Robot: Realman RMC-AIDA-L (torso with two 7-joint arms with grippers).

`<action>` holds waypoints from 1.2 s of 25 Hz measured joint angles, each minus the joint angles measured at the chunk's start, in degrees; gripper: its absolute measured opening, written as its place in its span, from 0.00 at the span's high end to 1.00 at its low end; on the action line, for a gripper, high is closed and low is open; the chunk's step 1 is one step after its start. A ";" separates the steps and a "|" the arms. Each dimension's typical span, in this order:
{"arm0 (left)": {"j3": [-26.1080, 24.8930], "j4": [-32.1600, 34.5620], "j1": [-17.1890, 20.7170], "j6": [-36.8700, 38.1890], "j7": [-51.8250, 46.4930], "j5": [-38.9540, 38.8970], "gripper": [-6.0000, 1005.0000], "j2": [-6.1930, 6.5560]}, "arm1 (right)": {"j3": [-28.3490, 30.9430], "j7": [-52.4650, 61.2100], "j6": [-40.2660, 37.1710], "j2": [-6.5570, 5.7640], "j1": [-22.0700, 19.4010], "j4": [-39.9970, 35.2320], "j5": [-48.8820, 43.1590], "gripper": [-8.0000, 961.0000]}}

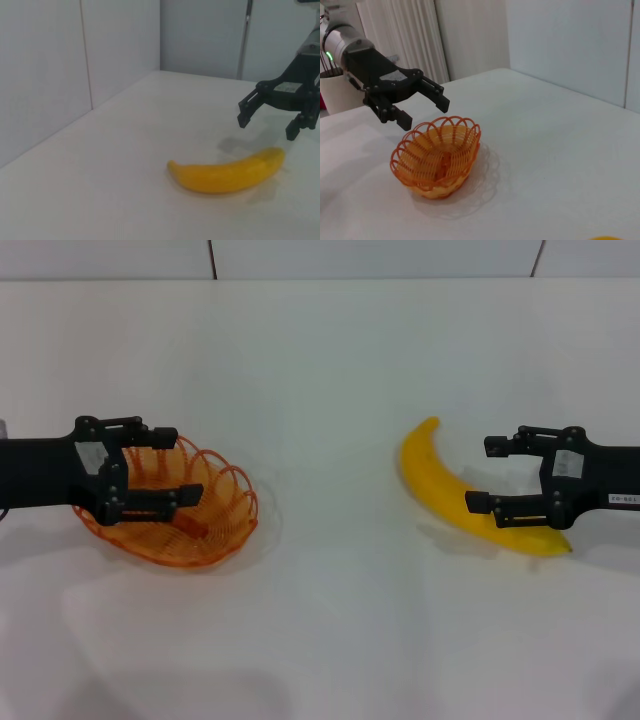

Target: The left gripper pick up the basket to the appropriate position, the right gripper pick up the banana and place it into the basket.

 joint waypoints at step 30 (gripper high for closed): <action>-0.78 12.22 -2.39 -5.05 -39.15 6.88 0.20 4.64 | 0.26 -0.67 0.23 0.00 0.52 0.21 -0.01 0.13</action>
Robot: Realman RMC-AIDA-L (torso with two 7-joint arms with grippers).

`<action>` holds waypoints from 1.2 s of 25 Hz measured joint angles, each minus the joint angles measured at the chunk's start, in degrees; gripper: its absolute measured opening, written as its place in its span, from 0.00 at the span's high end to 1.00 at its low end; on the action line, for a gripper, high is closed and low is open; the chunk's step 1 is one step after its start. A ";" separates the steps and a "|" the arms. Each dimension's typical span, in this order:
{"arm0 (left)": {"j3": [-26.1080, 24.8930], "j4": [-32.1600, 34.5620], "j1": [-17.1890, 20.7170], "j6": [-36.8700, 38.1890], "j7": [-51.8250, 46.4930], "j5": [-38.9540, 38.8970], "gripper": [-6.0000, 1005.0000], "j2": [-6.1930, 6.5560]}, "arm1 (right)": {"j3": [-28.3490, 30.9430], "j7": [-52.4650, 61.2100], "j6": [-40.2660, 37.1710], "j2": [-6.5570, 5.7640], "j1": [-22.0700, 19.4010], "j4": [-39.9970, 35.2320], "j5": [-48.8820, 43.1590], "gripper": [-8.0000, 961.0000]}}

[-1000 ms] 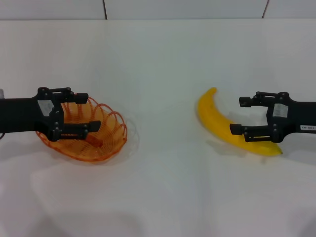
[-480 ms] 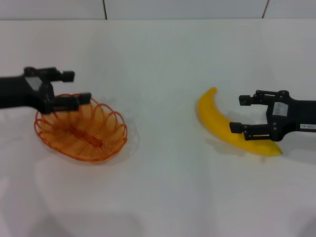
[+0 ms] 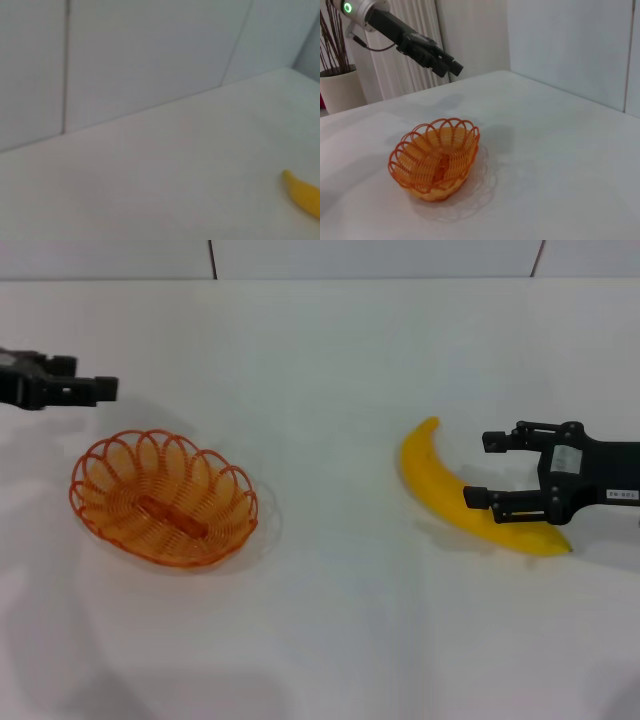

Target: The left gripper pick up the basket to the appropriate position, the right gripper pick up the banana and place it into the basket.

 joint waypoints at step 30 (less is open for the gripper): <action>0.06 -4.26 -5.17 -4.43 -6.38 20.95 0.21 -2.69 | -0.34 0.17 0.00 0.00 1.15 1.28 0.00 0.13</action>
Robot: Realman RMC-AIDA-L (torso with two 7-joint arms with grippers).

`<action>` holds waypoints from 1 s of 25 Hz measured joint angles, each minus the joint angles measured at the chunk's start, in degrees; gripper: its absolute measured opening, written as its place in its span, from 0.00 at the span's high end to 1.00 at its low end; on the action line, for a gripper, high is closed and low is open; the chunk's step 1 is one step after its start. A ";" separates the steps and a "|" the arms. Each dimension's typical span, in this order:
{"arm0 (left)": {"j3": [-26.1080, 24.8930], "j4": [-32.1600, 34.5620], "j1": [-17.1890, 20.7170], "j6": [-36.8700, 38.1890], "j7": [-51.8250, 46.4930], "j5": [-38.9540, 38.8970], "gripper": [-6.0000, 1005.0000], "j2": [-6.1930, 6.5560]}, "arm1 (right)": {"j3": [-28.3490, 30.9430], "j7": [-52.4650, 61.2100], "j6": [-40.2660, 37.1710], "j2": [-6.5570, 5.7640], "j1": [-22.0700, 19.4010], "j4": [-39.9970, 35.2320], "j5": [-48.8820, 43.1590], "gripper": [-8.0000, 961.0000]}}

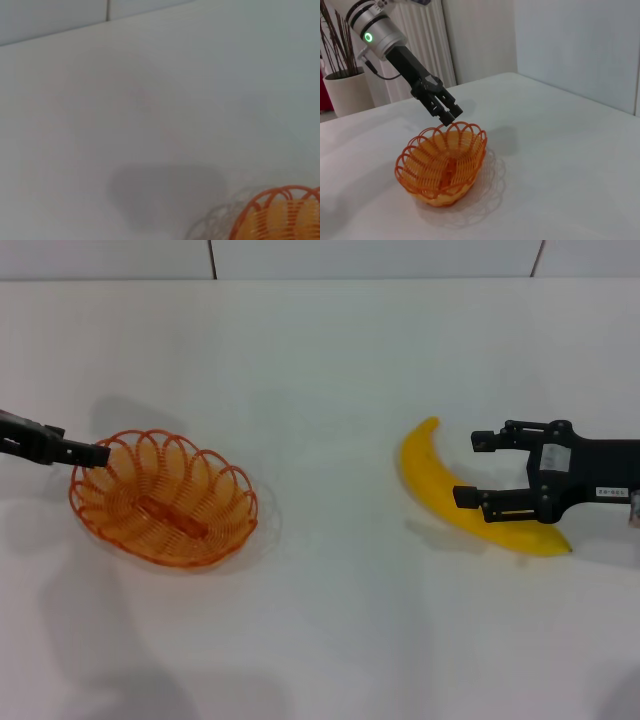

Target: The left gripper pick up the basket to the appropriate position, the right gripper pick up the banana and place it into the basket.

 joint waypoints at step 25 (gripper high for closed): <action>3.68 -3.30 -1.19 -3.71 1.07 1.20 0.21 -1.15 | 0.00 -0.17 0.00 0.00 0.18 0.18 0.00 0.13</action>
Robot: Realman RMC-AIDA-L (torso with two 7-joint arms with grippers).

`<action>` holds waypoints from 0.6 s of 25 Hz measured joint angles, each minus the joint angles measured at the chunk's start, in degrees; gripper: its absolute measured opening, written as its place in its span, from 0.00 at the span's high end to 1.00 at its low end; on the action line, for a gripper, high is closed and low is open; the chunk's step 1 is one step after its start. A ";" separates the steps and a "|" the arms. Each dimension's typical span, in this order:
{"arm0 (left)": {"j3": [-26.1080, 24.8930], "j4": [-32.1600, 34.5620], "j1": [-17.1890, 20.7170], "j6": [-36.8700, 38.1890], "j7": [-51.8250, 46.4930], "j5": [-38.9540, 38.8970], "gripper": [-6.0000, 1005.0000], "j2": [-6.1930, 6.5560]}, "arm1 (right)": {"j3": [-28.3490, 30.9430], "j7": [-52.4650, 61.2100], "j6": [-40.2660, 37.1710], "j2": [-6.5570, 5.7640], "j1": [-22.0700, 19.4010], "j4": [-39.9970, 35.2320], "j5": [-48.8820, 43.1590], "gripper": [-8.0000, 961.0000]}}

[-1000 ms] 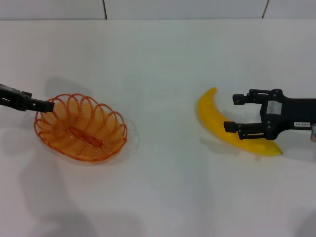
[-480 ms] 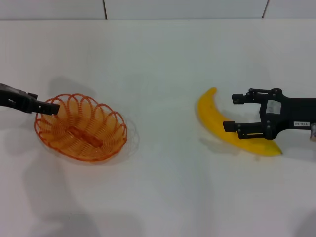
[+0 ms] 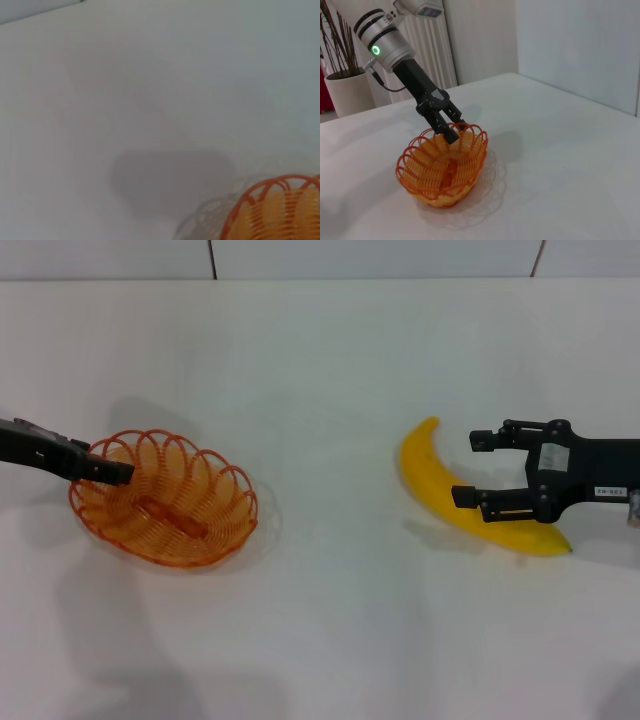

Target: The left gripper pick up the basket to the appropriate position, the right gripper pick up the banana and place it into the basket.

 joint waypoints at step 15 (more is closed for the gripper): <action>0.02 -0.09 -0.01 -0.26 0.22 0.03 0.21 -0.05 | 0.00 0.00 0.00 0.00 0.35 0.00 0.00 0.13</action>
